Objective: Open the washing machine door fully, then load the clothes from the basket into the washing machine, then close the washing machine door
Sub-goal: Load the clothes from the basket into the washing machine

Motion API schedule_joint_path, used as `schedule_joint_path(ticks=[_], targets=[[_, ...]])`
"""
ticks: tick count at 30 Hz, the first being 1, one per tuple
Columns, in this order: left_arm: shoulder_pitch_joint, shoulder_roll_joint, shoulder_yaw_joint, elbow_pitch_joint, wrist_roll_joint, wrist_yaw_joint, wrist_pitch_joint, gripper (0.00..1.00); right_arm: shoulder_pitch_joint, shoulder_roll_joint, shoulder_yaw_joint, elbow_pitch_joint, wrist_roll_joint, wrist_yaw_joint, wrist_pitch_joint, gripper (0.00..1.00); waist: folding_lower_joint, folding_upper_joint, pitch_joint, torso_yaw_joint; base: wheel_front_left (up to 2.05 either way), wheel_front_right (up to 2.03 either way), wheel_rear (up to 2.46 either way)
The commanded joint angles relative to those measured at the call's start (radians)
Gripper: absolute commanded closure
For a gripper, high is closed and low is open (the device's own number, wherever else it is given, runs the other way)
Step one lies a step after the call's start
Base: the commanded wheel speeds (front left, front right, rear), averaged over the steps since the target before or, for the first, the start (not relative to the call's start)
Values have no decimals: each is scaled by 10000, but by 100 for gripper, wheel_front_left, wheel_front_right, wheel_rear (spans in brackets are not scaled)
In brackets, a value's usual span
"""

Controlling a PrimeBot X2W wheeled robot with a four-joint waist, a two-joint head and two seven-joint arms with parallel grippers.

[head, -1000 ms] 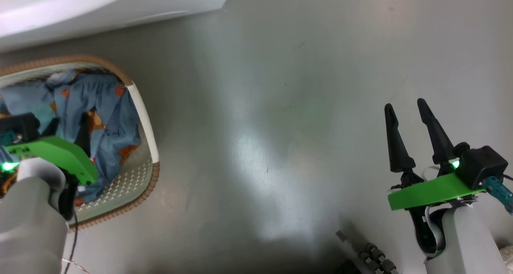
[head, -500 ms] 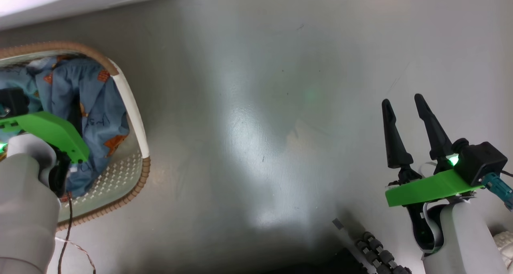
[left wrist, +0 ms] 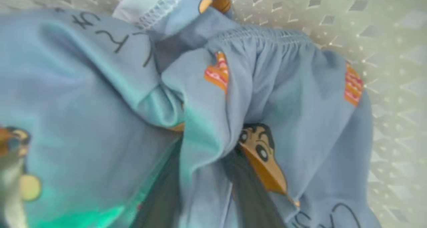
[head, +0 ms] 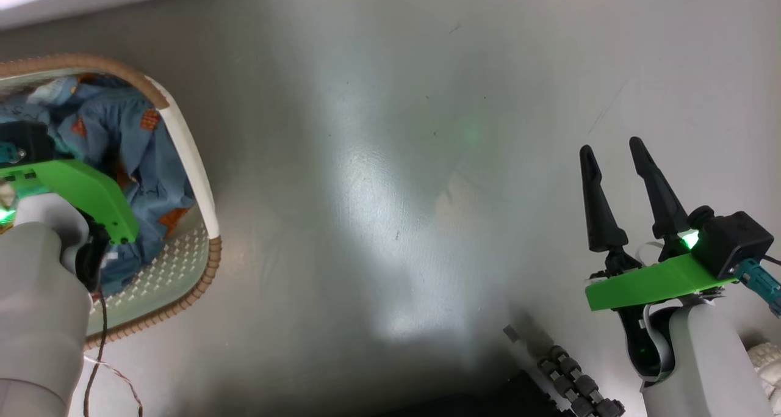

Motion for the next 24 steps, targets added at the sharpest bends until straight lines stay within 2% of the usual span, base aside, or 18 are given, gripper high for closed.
schedule_joint_path(ticks=[1,14,21,24], targets=[[216,367,99,8,104,55,-239,100,175,-28,144,-130,101,63,-120,0,0,-1,-156,34,0,0,0],[1188,135,41,-100,-10,16,-2294,100,122,-28,66,-1,11,63,-120,0,0,-1,-1551,170,0,0,0],[2000,-62,175,-659,-155,-8,-2733,100,282,-28,-17,160,-168,63,-120,0,0,-1,-2613,401,0,0,0],[2427,-10,407,-1525,-41,70,-2753,100,377,-28,-61,228,-298,63,-120,0,0,-1,-3125,545,0,0,0]])
